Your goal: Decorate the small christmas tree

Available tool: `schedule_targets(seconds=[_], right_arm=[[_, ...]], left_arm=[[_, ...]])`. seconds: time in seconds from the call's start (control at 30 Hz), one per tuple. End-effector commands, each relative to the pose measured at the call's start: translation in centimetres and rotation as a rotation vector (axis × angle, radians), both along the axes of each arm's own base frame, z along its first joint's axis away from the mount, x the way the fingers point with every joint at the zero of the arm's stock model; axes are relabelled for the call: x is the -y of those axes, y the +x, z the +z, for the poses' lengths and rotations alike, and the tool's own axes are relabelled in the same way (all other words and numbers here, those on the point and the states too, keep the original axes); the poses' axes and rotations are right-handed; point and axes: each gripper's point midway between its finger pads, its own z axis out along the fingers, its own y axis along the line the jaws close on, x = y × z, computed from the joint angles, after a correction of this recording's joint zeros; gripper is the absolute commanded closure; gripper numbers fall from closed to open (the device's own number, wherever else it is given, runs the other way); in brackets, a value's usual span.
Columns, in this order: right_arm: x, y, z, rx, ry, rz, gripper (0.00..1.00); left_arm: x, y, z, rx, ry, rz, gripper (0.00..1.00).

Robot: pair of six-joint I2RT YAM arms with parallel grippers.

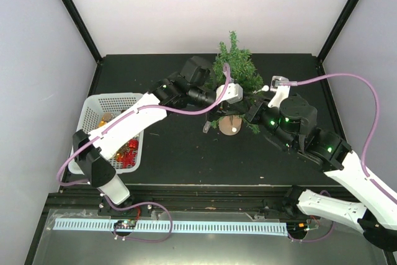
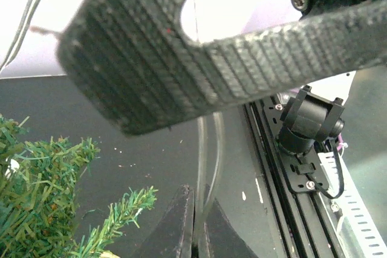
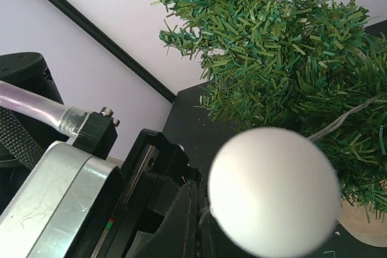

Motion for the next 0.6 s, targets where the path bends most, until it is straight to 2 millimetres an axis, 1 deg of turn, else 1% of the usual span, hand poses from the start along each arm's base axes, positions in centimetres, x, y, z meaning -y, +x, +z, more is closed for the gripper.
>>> schedule_targets(seconds=[0.0, 0.1, 0.27, 0.33, 0.4, 0.43, 0.57], right_arm=[[0.4, -0.3, 0.0, 0.008, 0.005, -0.006, 0.99], [0.6, -0.3, -0.3, 0.012, -0.010, -0.010, 0.99], [0.4, -0.3, -1.0, 0.012, -0.039, 0.000, 0.99], [0.4, -0.3, -1.0, 0.016, -0.044, 0.001, 0.95], [0.5, -0.3, -0.8, 0.025, -0.045, 0.001, 0.88], [0.5, -0.3, -0.7, 0.031, -0.044, 0.001, 0.83], [1.1, -0.6, 0.2, 0.058, -0.030, -0.005, 0.57]], left_arm=[[-0.9, -0.6, 0.7, 0.038, 0.031, 0.005, 0.98], [-2.5, -0.4, 1.1, 0.106, 0.059, 0.069, 0.99], [-5.7, -0.5, 2.9, 0.224, 0.111, 0.158, 0.98], [-6.9, -0.3, 3.3, 0.266, 0.138, 0.193, 0.98], [-7.9, 0.3, 3.8, 0.311, 0.164, 0.243, 0.98], [-8.3, 0.5, 4.0, 0.331, 0.174, 0.264, 0.99], [-9.6, 1.8, 4.9, 0.399, 0.207, 0.337, 0.99]])
